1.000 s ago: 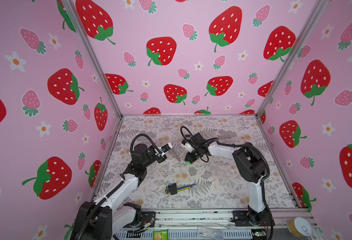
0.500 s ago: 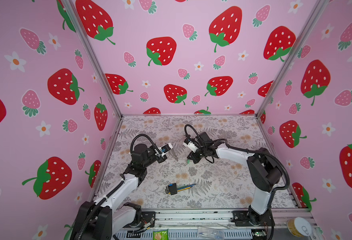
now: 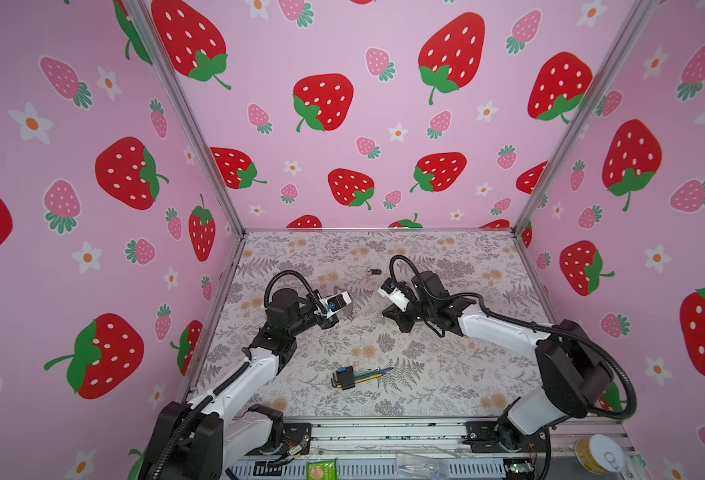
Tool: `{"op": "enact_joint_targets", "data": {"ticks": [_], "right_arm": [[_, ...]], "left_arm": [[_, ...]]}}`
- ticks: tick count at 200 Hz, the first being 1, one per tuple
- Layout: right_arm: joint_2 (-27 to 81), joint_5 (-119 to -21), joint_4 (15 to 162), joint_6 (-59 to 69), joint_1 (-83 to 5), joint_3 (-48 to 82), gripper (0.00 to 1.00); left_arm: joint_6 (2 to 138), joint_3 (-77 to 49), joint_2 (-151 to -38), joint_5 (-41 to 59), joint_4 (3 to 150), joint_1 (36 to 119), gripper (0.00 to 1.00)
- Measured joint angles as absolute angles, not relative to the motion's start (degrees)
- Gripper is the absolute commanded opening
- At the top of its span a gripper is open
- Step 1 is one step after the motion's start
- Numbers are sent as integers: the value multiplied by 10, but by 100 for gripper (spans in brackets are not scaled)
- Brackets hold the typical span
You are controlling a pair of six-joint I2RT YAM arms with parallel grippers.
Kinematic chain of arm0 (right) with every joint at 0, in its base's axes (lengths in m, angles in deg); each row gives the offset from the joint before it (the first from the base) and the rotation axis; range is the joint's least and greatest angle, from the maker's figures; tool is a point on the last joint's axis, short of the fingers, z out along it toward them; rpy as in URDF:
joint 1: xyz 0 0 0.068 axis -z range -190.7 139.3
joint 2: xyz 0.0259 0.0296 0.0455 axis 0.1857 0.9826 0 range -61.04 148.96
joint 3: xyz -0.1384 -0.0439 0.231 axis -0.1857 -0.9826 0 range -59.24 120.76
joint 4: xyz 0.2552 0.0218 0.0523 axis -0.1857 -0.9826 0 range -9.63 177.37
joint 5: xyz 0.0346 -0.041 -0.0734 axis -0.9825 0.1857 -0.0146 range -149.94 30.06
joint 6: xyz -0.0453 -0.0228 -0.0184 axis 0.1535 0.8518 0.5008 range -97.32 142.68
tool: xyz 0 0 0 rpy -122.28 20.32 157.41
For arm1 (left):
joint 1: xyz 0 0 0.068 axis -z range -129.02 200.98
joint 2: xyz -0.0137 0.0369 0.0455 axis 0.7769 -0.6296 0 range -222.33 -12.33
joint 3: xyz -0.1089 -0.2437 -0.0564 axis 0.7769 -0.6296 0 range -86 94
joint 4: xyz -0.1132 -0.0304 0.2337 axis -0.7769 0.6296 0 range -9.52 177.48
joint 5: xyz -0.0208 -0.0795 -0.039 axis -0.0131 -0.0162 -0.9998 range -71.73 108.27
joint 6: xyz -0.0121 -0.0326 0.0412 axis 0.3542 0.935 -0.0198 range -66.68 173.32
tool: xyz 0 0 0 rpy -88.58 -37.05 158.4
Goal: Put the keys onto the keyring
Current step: 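Lift the green-tagged key with the right gripper toward the plate's split ring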
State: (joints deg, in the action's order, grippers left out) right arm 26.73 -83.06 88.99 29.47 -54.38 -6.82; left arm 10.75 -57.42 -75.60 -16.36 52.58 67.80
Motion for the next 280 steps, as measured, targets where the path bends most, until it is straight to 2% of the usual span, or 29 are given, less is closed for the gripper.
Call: {"op": "enact_joint_targets", "data": {"ticks": [73,142,208,280], "right_arm": [[136,-868,964,350,-533,-143,0],[-1,-911,1004,426,-532,-238,0],[-20,-933,1019,456,-534,-248,0],[-59,-927,1028,557,-551,-279,0]], "left_arm": [[31,-568,-746,-200,620,749,0],[-43,-503,-731,-199,729,797,0],[-102,-475,-753,-166,770,847,0],[-128,-436,-769,-173,815,854,0]]}}
